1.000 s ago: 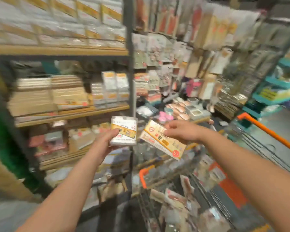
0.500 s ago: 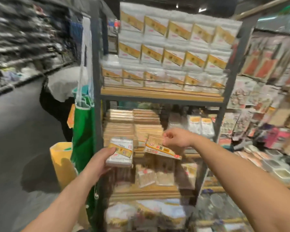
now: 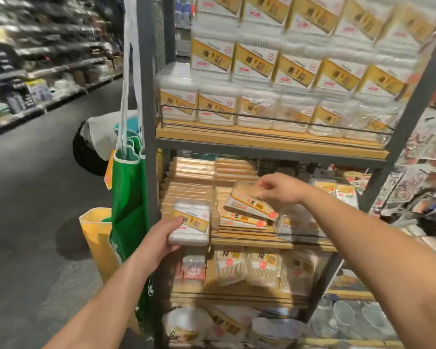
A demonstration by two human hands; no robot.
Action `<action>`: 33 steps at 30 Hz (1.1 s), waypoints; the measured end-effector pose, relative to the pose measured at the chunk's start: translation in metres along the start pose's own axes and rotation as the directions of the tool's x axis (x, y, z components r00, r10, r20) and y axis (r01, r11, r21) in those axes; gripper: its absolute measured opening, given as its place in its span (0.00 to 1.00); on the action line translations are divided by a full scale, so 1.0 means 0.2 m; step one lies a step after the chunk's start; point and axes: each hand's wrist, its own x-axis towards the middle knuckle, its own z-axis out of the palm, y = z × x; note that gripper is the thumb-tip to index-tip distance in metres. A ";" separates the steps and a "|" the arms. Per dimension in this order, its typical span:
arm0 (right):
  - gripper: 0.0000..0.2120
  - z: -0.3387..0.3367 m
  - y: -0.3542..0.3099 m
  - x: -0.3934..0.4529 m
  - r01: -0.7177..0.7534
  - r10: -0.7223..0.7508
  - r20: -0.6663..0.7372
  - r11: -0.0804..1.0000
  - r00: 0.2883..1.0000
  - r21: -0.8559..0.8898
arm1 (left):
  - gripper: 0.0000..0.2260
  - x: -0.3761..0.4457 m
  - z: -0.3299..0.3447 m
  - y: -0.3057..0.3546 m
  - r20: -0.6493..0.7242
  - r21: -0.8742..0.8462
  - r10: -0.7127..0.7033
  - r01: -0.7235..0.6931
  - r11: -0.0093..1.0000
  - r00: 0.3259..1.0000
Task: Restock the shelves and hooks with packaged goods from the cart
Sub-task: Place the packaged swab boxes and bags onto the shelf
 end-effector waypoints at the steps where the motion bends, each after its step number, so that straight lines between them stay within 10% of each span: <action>1: 0.04 -0.02 0.01 0.01 0.012 -0.012 -0.003 1.000 1.000 -0.013 | 0.09 0.00 0.01 0.01 -0.017 -0.016 0.002 -0.002 1.000 1.000; 19: 0.10 0.26 -0.04 0.06 0.082 -0.056 0.129 0.976 0.990 -0.203 | 0.09 -0.09 0.24 0.00 -0.036 -0.074 0.050 -0.053 0.996 0.998; 24: 0.16 0.13 -0.12 -0.04 0.034 -0.005 -0.085 0.937 0.996 0.348 | 0.23 -0.14 0.27 0.07 0.032 0.026 0.136 -0.137 0.990 0.990; 27: 0.15 -0.01 -0.20 -0.11 0.003 -0.054 0.058 0.763 0.997 0.647 | 0.26 -0.15 0.32 0.17 0.074 0.056 0.196 -0.200 0.978 0.978; 33: 0.14 -0.28 -0.34 -0.19 0.055 -0.139 0.036 0.593 0.990 0.803 | 0.21 -0.20 0.48 0.45 0.069 0.148 0.376 -0.383 0.912 0.924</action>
